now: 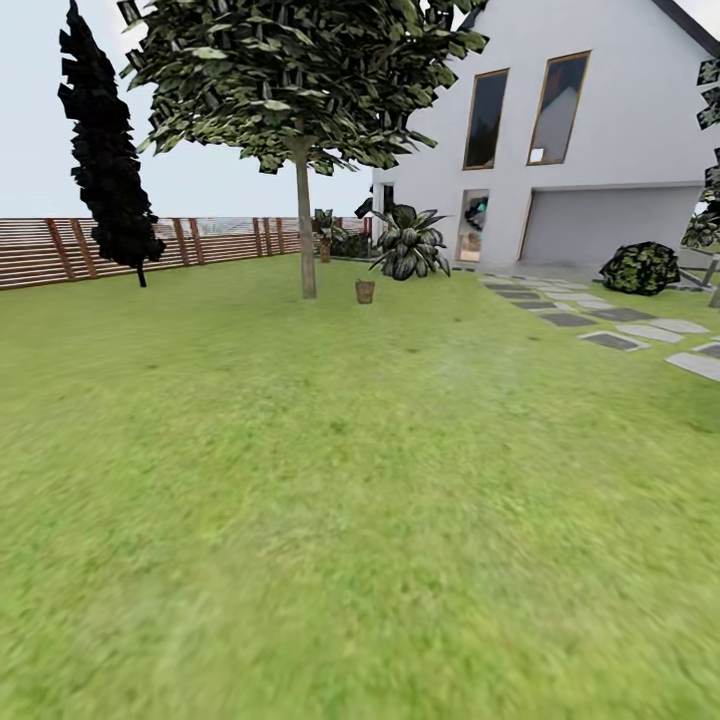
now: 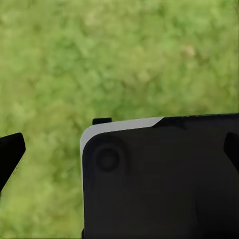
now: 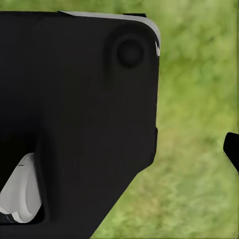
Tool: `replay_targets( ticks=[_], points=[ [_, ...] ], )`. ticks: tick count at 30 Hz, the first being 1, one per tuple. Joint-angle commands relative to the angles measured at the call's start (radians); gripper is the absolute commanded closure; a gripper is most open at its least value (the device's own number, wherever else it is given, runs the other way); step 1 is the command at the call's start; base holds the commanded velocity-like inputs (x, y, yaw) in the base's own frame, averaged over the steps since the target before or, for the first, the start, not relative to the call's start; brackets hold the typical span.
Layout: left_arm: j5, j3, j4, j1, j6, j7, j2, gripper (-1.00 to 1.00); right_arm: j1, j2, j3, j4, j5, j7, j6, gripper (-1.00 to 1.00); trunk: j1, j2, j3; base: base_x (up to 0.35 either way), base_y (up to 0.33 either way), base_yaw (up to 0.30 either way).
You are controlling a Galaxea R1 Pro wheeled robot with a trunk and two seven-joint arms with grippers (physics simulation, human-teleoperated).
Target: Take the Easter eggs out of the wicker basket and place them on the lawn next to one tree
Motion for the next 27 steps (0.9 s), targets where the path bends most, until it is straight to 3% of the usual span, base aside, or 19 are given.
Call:
replay_targets(
  ticks=[1,27],
  points=[
    [-0.001,-0.002,0.001,-0.001,-0.003,-0.001,0.0,-1.0,0.0,0.0,-0.001,-0.001,0.001,0.0,-0.002,-1.0,0.001,-0.001,-0.001,0.317,0.0,0.0],
    [-0.001,-0.002,0.001,-0.001,-0.005,-0.001,0.0,-1.0,0.0,0.0,-0.001,-0.001,0.001,0.0,-0.002,-1.0,0.001,-0.001,-0.001,0.321,0.0,0.0]
  ],
)
